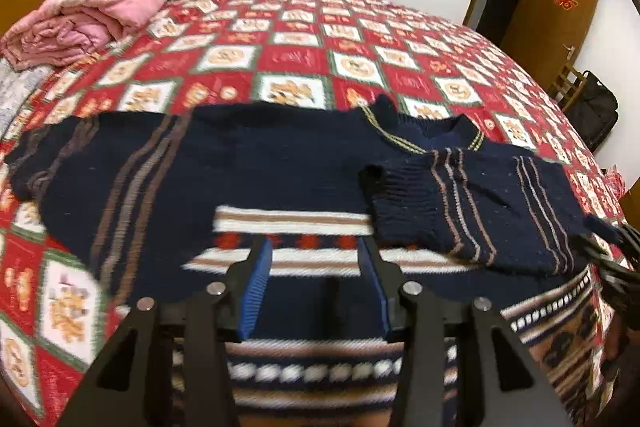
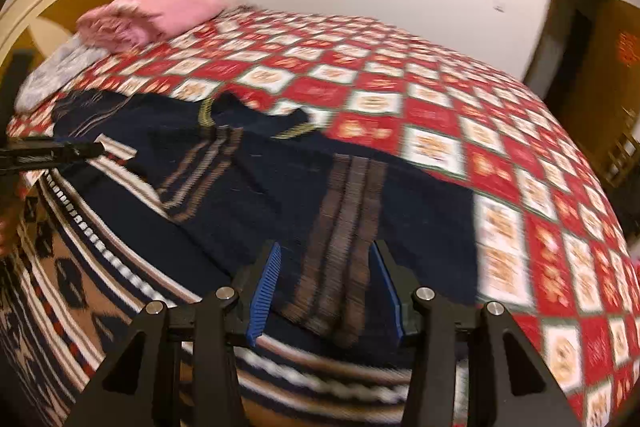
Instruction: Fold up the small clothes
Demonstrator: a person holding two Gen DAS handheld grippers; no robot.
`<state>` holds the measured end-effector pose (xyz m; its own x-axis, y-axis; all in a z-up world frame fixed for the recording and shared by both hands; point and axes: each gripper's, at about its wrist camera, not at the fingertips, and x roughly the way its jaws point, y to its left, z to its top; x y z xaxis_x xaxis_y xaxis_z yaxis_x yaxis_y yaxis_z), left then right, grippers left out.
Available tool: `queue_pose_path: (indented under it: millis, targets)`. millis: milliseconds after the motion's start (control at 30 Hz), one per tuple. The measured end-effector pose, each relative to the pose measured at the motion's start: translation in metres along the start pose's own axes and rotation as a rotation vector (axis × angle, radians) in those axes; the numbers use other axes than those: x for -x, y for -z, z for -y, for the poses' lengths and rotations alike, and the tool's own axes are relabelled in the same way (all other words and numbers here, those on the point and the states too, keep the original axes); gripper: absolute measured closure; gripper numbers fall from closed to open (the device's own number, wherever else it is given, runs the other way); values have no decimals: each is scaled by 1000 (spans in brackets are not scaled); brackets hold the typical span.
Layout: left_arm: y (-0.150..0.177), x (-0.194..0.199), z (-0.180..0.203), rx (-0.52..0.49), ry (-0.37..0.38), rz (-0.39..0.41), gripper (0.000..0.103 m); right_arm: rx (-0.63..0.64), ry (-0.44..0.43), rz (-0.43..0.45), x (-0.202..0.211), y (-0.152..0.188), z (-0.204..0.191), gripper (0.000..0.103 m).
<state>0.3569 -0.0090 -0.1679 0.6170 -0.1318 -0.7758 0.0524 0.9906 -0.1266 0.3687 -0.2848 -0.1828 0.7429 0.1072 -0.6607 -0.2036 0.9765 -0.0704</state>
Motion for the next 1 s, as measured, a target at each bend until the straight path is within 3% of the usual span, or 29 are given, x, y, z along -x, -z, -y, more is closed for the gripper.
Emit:
queue_pose_path:
  millis: [100, 200, 267, 433, 633, 800, 1000]
  targets:
    - [3, 18, -17, -24, -31, 44, 41, -46, -5, -92, -34, 9, -6, 55]
    - [5, 26, -40, -25, -63, 60, 40, -70, 6, -75, -29, 14, -6, 55]
    - [7, 26, -66, -2, -100, 60, 34, -78, 11, -84, -24, 12, -7, 55]
    - [14, 17, -125, 113, -194, 37, 34, -81, -24, -16, -16, -13, -25, 55]
    - [22, 23, -177, 261, -255, 51, 34, -91, -124, 4, -48, -54, -71, 55]
    - [25, 30, -221, 328, -332, 62, 34, -114, -156, -39, -77, -56, -92, 55]
    - [22, 32, -271, 385, -418, 58, 34, -120, -175, -55, -74, -48, -94, 55]
